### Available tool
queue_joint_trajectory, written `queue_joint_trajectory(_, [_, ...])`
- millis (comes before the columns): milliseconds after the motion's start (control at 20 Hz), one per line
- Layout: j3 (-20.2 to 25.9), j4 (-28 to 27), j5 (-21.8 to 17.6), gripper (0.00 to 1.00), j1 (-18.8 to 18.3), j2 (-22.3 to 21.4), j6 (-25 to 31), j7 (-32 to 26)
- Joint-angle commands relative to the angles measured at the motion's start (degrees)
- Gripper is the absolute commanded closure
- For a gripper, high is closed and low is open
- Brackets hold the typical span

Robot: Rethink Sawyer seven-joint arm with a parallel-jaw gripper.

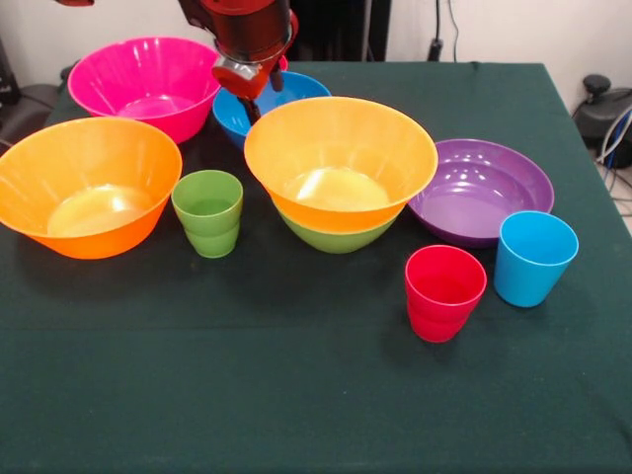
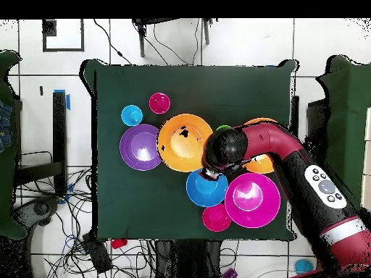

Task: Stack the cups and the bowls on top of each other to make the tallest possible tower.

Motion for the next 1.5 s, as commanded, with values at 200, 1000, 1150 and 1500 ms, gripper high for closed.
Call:
queue_joint_trajectory(200, [-6.46,-2.18,-7.87,0.00,3.56,0.22,-5.86,-2.45])
queue_joint_trajectory(1000, [-8.10,-4.74,-9.95,0.00,1.03,4.00,-10.29,-6.48])
queue_joint_trajectory(1150, [-8.45,-4.99,-9.88,0.00,1.07,4.45,-10.60,-6.74])
queue_joint_trajectory(1500, [-9.45,-3.09,-8.86,0.00,1.04,4.91,-11.38,-4.26])
